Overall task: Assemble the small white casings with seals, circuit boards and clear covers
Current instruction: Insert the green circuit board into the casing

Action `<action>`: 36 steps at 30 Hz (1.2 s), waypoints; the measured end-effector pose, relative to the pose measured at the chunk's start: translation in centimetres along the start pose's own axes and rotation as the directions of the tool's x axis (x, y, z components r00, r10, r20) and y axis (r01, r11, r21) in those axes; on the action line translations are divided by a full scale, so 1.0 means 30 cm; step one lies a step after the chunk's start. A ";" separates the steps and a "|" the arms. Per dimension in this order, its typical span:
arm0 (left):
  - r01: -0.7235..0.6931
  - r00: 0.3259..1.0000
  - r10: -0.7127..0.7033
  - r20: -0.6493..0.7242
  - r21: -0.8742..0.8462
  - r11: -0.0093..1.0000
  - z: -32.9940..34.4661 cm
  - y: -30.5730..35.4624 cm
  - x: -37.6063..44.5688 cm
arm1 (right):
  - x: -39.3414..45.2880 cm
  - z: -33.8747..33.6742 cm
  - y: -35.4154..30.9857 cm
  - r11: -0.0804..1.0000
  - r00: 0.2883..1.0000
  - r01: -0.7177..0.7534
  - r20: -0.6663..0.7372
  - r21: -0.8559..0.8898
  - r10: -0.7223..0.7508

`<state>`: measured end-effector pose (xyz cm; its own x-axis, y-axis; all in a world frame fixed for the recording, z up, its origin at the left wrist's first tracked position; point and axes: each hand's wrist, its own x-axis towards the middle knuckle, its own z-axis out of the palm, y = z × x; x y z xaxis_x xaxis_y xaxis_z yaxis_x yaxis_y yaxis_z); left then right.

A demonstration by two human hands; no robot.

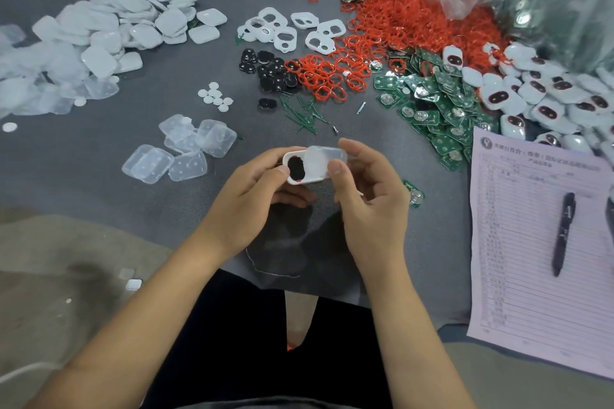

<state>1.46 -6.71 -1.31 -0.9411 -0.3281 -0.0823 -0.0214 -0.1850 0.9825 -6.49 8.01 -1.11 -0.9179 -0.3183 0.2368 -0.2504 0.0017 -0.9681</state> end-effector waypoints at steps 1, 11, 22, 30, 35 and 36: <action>-0.001 1.000 0.001 0.000 0.004 1.000 -0.001 0.001 0.000 | 0.000 0.001 0.000 1.000 1.000 -0.006 0.000 0.001 0.006; -0.030 0.999 0.028 0.028 0.106 0.994 -0.005 -0.009 -0.005 | -0.007 0.004 -0.020 1.000 0.999 0.006 0.050 0.002 -0.007; -0.047 0.998 0.042 0.044 0.117 0.992 -0.008 -0.008 -0.009 | -0.017 0.007 -0.022 0.994 0.995 0.044 0.090 -0.096 -0.036; -0.077 0.995 0.066 0.068 0.178 0.981 -0.006 -0.007 -0.010 | -0.019 0.014 -0.023 0.988 0.995 0.069 0.075 -0.136 -0.059; -0.056 0.998 0.055 0.019 0.114 0.992 -0.002 -0.007 -0.005 | -0.015 0.010 -0.016 0.985 0.993 0.118 0.025 -0.123 -0.116; -0.044 0.999 0.044 0.003 0.078 0.996 0.000 -0.005 -0.004 | -0.013 0.007 -0.015 0.989 0.994 0.110 -0.013 -0.099 -0.112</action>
<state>1.58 -6.63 -1.45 -0.9419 -0.3336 -0.0386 -0.0061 -0.0980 0.9952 -5.95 7.93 -0.79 -0.8879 -0.3046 0.3447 -0.3791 0.0600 -0.9234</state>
